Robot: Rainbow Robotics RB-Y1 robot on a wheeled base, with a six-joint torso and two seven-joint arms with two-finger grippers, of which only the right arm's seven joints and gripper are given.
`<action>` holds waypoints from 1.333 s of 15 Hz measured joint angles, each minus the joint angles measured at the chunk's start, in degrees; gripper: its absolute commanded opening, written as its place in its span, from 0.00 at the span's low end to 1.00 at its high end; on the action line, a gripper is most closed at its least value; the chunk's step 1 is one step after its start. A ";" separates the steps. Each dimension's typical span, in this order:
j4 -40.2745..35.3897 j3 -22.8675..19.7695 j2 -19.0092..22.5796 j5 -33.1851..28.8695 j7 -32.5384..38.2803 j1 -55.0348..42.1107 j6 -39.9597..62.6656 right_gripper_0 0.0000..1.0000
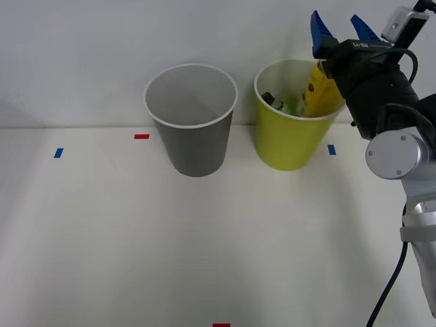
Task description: Put cans in the gray bin, plastic bottles in the light green bin
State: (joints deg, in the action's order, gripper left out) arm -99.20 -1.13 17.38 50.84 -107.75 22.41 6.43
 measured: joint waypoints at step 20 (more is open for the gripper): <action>-28.73 5.99 5.68 1.11 0.42 -35.16 -13.75 1.00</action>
State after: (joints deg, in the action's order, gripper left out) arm -127.93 4.87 23.06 51.95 -107.33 -12.75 -7.32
